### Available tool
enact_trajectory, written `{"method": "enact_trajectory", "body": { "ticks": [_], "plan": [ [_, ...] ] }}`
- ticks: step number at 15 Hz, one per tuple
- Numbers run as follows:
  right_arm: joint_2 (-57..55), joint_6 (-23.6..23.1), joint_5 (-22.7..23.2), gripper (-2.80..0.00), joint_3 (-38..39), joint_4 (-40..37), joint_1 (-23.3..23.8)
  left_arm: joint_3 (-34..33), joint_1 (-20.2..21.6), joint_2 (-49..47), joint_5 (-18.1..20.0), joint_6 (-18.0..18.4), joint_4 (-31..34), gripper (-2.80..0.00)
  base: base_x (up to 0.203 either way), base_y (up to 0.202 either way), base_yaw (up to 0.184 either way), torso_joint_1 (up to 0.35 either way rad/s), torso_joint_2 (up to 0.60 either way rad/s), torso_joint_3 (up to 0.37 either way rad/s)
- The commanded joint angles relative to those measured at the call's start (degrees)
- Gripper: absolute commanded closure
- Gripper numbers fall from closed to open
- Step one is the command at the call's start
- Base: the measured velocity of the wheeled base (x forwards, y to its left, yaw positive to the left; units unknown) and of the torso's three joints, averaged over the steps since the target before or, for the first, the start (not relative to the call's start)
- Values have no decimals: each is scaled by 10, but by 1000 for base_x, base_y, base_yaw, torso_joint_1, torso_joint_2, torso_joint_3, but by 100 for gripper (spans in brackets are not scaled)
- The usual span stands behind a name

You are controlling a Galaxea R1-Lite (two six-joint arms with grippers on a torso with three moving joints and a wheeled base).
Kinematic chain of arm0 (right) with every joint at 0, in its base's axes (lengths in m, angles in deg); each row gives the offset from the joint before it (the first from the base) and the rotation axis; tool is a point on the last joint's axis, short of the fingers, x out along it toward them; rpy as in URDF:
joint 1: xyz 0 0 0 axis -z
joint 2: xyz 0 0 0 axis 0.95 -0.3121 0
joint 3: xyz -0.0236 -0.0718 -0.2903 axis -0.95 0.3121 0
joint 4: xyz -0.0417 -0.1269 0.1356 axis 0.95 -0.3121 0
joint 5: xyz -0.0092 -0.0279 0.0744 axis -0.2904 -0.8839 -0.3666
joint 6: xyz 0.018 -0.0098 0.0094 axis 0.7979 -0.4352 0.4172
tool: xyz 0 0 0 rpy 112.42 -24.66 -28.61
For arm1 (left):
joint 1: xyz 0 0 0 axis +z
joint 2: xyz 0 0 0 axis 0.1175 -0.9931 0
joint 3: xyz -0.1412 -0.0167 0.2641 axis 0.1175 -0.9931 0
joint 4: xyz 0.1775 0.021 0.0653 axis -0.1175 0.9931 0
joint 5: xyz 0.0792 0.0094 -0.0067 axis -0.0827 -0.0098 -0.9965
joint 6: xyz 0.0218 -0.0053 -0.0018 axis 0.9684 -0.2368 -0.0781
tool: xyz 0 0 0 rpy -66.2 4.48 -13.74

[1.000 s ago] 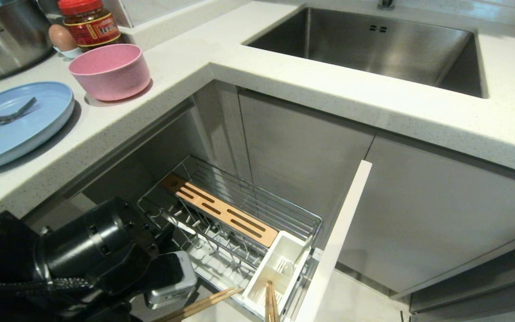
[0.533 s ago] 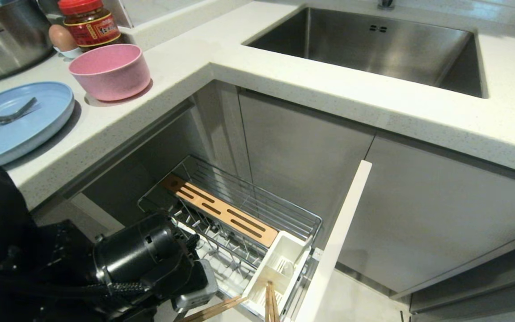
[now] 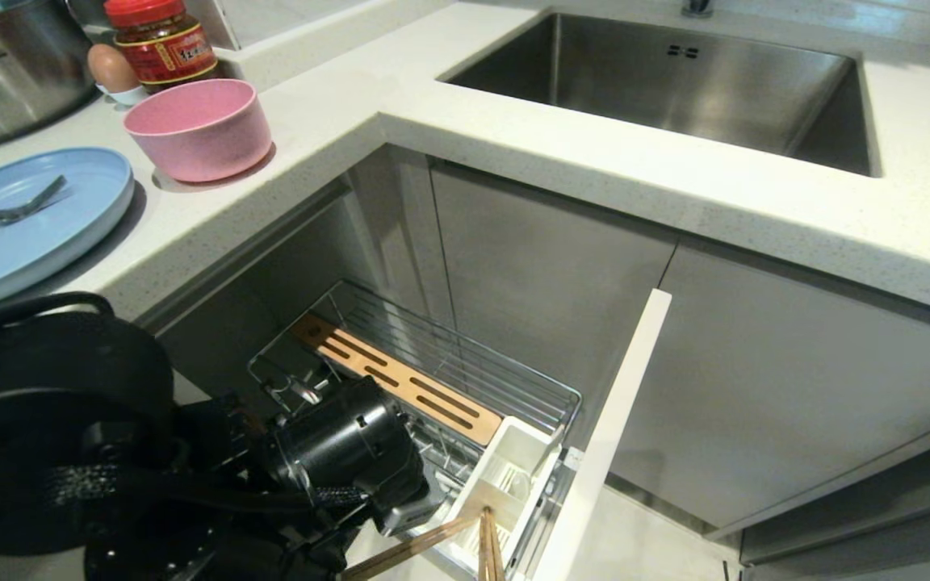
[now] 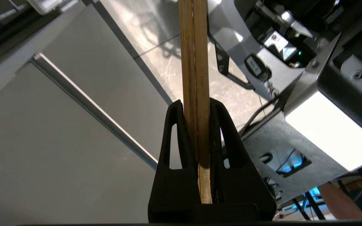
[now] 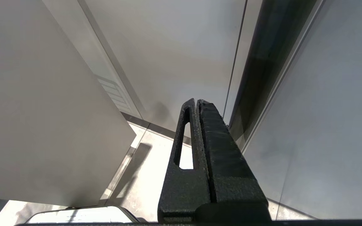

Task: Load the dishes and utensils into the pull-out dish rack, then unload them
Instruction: Pick up the chopsticks and place it in the cupboard

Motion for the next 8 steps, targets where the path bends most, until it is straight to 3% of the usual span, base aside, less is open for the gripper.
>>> {"method": "enact_trajectory", "body": {
  "ticks": [1, 8],
  "plan": [
    [2, 0, 0, 0, 0, 0, 0, 28, 0, -22, -10, 4, 3, 0, 0, 0, 0, 0, 0, 0],
    [2, 0, 0, 0, 0, 0, 0, 63, 0, -68, -33, 8, 6, 0, 0, 0, 0, 0, 0, 0]
  ]
}}
